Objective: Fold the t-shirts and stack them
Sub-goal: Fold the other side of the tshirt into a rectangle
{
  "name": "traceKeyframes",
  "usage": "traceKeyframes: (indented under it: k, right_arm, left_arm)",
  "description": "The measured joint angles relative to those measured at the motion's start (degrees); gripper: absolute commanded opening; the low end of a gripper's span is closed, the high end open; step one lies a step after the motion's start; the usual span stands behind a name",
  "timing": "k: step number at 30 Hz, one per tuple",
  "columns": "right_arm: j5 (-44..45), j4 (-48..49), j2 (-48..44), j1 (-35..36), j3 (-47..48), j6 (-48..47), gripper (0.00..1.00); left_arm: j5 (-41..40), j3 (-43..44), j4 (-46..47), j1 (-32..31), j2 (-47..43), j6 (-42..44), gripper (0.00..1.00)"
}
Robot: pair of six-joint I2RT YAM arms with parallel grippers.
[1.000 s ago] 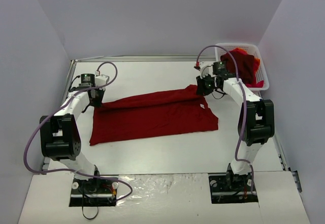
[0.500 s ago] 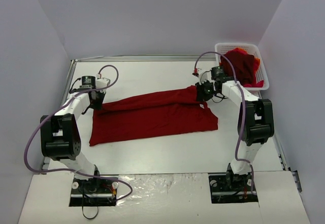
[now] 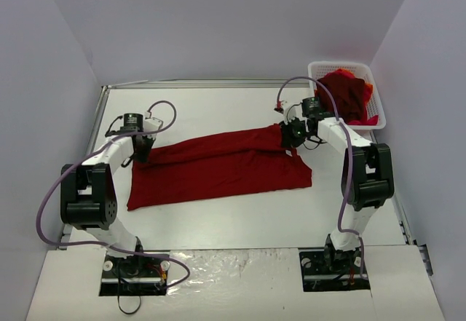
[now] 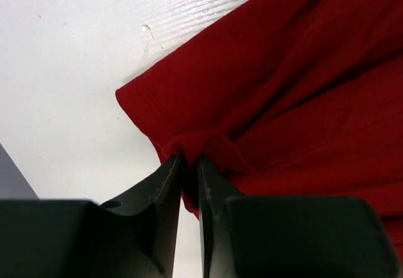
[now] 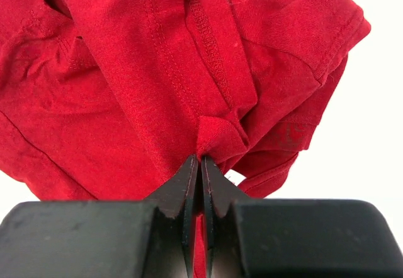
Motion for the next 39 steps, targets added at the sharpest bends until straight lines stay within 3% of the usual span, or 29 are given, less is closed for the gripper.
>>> traceKeyframes:
  k: [3, 4, 7, 9, 22, 29, 34, 39]
  right_arm:
    - [0.26, 0.00, 0.26, 0.39, 0.00, -0.15, 0.08]
    - [0.48, 0.00, 0.39, 0.59, 0.00, -0.24, 0.19]
    - [1.01, -0.02, 1.55, 1.11, 0.00, -0.70, 0.20]
    - [1.27, -0.15, 2.64, 1.42, 0.00, -0.94, 0.28]
    - [1.40, -5.07, 5.18, 2.14, 2.29, -3.30, 0.30]
    - [-0.79, -10.60, 2.99, 2.16, 5.95, -5.99, 0.40]
    - [-2.38, -13.46, -0.96, 2.16, 7.63, -7.82, 0.47]
    - [-3.52, -14.86, -1.51, 2.16, 9.03, -9.60, 0.48]
  left_arm:
    - [-1.60, -0.17, -0.04, -0.59, 0.04, 0.90, 0.28]
    - [-2.38, -0.17, 0.09, -0.90, 0.04, 1.09, 0.32]
    - [-3.98, -0.17, 0.17, -1.77, 0.59, 1.64, 0.41]
    - [-4.87, -0.20, 0.39, -2.56, 1.11, 1.88, 0.44]
    - [-7.10, 3.65, -3.58, -3.74, 0.72, 2.08, 0.50]
    - [-4.76, 12.26, -7.41, -2.97, -5.64, 0.35, 0.62]
    - [-3.96, 14.34, -9.01, -2.27, -9.03, -1.29, 0.62]
    - [-3.34, 14.49, -11.10, -1.95, -8.98, -2.40, 0.62]
